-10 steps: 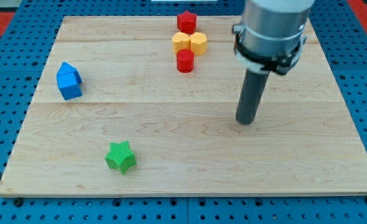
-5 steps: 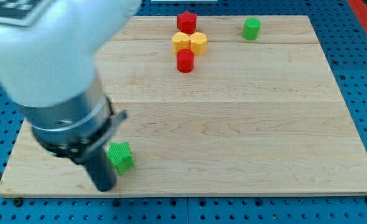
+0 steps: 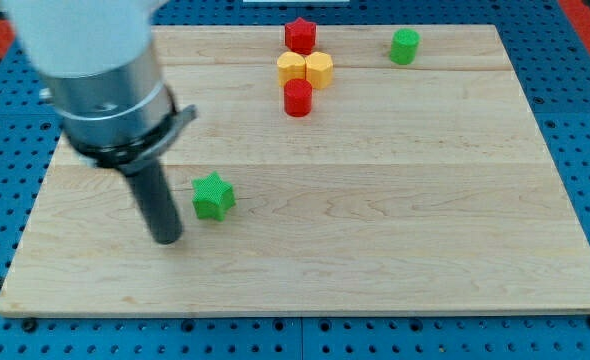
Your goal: Push the green star right to the green circle
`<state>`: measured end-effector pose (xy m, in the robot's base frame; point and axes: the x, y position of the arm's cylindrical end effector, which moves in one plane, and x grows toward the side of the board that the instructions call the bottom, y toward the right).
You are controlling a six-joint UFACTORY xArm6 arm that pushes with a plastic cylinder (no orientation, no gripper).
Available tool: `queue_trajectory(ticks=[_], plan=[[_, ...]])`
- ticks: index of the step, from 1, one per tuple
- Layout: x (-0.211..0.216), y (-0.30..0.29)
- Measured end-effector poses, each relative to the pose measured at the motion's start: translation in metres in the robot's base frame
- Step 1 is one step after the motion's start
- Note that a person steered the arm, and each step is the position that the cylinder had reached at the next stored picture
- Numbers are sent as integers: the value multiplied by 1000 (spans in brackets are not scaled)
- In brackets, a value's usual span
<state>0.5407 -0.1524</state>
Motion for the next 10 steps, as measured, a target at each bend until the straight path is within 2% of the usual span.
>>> queue_trajectory(ticks=[1,2,3,5,6,7,9,10], plan=[[-20,11],[-22,68],[-52,97],[-64,41],[-80,54],[-83,118],[-144,150],[-154,179]])
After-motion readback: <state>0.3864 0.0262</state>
